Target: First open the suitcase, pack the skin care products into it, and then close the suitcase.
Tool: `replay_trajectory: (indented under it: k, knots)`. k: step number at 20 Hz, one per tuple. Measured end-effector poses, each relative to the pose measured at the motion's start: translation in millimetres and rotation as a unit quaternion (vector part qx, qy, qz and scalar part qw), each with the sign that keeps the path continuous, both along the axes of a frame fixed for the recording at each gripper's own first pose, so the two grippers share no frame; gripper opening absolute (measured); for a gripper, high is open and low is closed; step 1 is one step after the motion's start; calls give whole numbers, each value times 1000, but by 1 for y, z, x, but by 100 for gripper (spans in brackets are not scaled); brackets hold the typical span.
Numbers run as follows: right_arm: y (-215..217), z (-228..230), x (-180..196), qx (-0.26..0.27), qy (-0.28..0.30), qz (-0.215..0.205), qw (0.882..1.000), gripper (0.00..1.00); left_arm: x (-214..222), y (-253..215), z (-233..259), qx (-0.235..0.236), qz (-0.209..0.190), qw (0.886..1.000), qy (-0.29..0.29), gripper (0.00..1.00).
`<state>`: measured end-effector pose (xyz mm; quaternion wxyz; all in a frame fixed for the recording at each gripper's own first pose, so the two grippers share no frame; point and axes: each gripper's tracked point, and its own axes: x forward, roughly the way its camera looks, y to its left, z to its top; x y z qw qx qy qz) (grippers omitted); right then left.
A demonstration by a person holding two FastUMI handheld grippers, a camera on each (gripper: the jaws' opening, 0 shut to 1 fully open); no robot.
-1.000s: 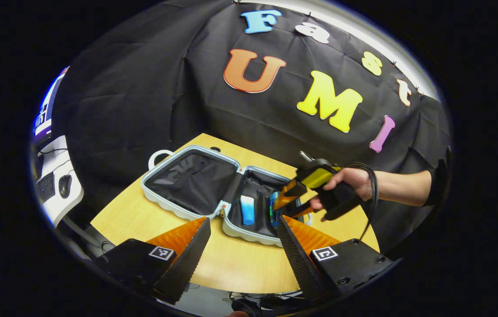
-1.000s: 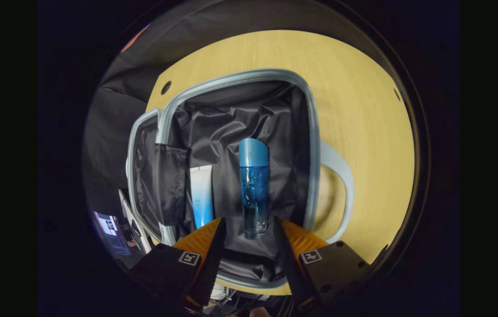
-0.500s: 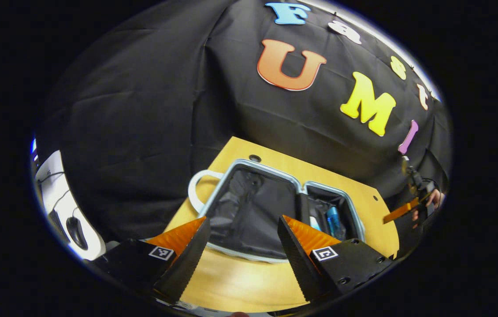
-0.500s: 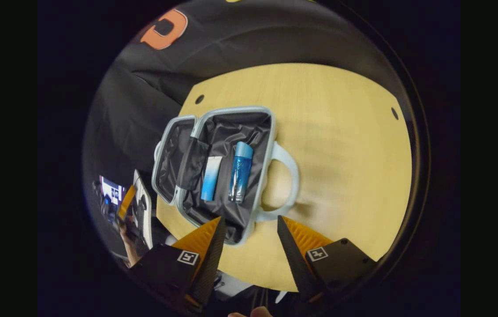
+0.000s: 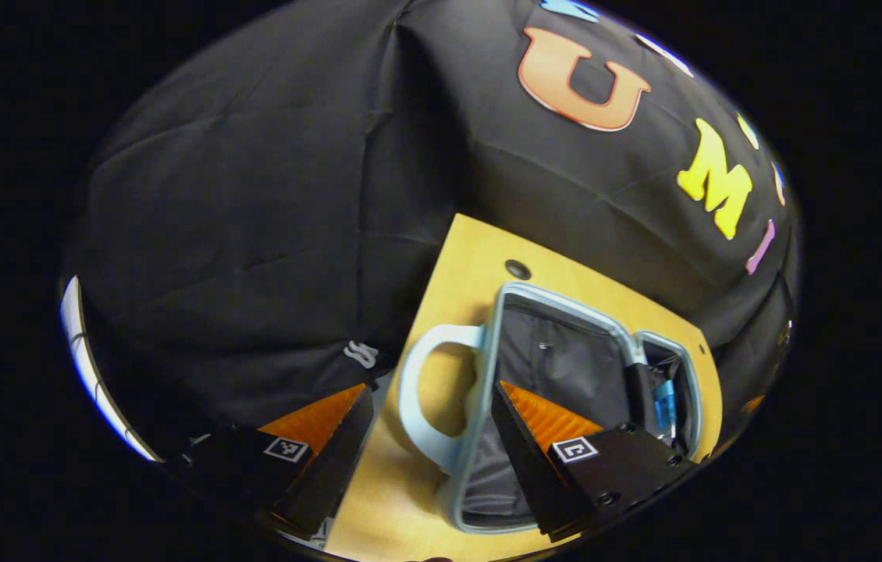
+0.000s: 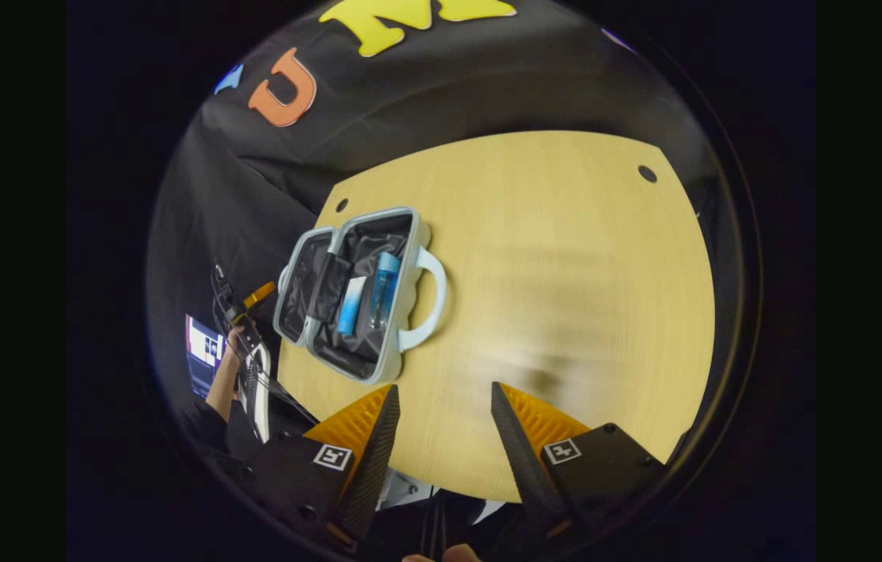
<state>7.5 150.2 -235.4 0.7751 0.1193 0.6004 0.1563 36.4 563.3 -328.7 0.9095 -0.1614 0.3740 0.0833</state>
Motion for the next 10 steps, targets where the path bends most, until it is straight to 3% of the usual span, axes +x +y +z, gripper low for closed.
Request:
replay_trajectory:
  k: [7,9,10]
  knots:
    - [-8,-5,-1,3,14,-24,1000,71,21,2,-43,-50,13,998,33,93]
    - [-9,-12,-4,-5,15,-17,1000,71,28,-2,-46,-66,21,997,32,85]
    - [-8,-12,-8,-6,17,-16,1000,71,28,-6,-49,-71,27,997,34,67]
